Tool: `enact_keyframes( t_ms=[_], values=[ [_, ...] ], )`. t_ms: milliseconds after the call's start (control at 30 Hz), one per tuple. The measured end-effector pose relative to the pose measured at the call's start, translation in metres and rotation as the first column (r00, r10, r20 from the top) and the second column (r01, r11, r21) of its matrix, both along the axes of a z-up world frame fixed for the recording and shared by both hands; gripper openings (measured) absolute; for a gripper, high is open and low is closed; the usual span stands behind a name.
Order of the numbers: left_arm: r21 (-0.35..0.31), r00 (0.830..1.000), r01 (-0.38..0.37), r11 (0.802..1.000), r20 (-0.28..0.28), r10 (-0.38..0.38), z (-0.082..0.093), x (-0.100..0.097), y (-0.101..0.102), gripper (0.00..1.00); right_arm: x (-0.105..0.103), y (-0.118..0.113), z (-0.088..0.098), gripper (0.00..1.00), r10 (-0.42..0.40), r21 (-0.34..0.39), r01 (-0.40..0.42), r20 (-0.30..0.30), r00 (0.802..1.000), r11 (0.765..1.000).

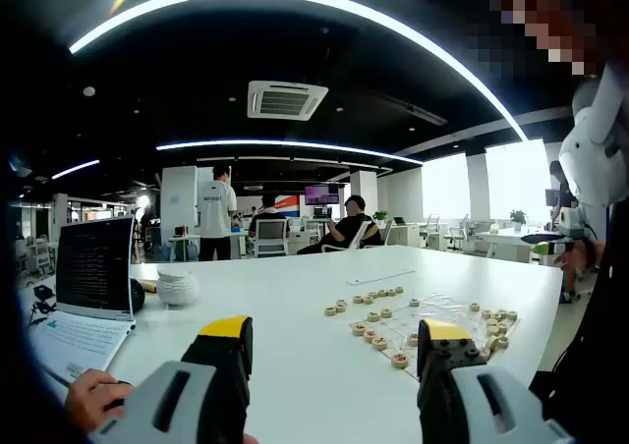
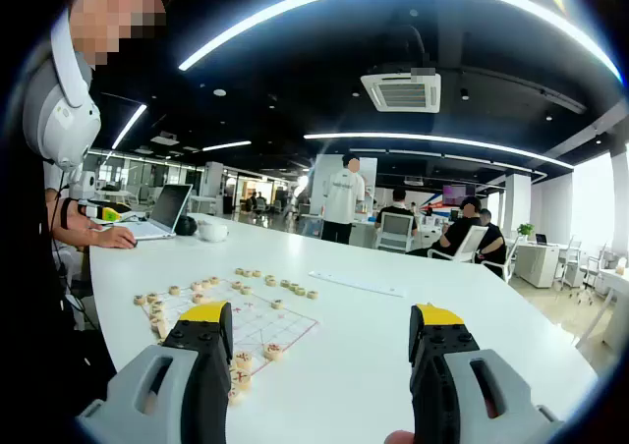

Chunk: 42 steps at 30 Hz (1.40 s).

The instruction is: Pick up the chess pieces one by one and place each piece onto its starting position on the chessboard, setting the pieces on their correct points until all the chess pieces are arranged in the starting layout

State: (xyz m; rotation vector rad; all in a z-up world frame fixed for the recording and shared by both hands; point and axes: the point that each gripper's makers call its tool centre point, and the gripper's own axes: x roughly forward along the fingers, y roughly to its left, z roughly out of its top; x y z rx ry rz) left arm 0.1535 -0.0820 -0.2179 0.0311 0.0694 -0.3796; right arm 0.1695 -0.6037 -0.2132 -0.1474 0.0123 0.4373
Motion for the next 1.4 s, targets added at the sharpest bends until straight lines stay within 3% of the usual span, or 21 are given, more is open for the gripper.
enact_keyframes(
  t_ms=[1033, 1400],
  values=[
    [-0.001, 1.0, 0.006, 1.0, -0.003, -0.006, 0.0, -0.001, 0.0, 0.69, 0.001, 0.005, -0.002, 0.73, 0.023, -0.008, -0.023, -0.007, 1.0, 1.0],
    [0.014, 0.994, 0.087, 0.996, -0.072, -0.085, -0.002, 0.004, -0.013, 0.69, 0.005, 0.016, 0.0, 0.73, 0.082, -0.049, -0.083, -0.027, 0.996, 0.995]
  ],
)
